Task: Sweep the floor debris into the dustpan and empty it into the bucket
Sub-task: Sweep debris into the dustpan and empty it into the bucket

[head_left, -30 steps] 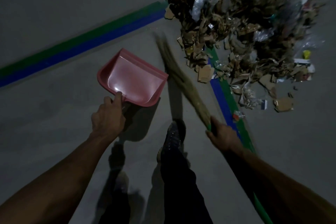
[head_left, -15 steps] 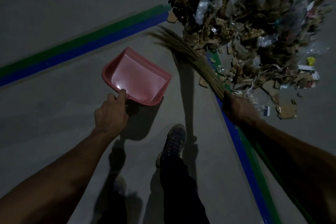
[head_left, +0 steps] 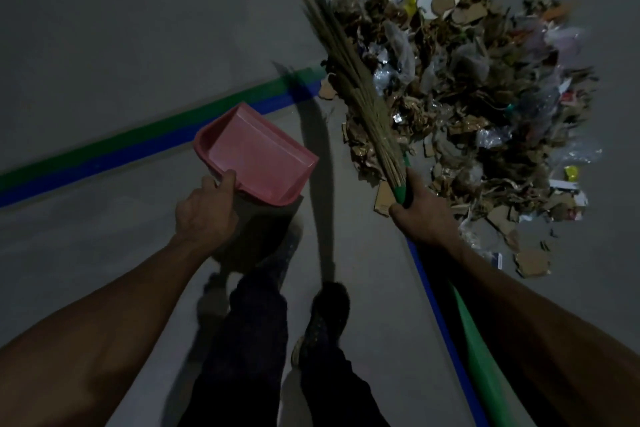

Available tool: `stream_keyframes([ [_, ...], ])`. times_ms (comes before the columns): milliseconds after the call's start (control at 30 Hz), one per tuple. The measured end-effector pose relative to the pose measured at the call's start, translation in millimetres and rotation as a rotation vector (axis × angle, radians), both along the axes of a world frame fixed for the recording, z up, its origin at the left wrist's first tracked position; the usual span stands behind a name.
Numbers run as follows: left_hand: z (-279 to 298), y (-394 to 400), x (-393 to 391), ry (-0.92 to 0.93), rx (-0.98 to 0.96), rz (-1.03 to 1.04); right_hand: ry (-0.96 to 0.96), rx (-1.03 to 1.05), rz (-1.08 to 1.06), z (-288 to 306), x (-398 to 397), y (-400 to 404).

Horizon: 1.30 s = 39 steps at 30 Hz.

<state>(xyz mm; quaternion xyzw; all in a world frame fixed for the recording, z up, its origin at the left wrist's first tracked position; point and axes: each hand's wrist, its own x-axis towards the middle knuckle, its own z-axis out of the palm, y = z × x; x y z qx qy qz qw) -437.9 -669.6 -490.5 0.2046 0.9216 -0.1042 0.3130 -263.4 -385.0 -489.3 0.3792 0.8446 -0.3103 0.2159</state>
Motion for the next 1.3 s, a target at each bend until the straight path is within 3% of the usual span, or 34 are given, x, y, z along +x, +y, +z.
stream_keyframes([
  [367,-89.1,69.4,-136.0,-0.081,-0.019,-0.204,0.013,0.114,-0.274,-54.4,-134.5,95.9],
  [600,-137.2,104.7,-193.5,-0.102,-0.051,-0.237,-0.096,0.227,-0.290,-88.1,-174.4,164.1],
  [833,-165.3,128.8,-217.3,-0.092,-0.001,-0.285,-0.186,0.175,-0.224,-123.5,-184.0,189.7],
  [1033,-181.7,160.7,-215.6,-0.087,0.080,-0.361,-0.103,0.073,-0.104,-146.9,-169.7,148.2],
  [1133,-183.8,178.5,-215.9,-0.078,0.123,-0.396,-0.139,0.119,-0.062,-141.6,-159.9,129.0],
  [1300,-183.3,189.3,-222.2,-0.077,0.166,-0.411,-0.045,0.133,-0.192,-120.8,-148.3,150.2],
])
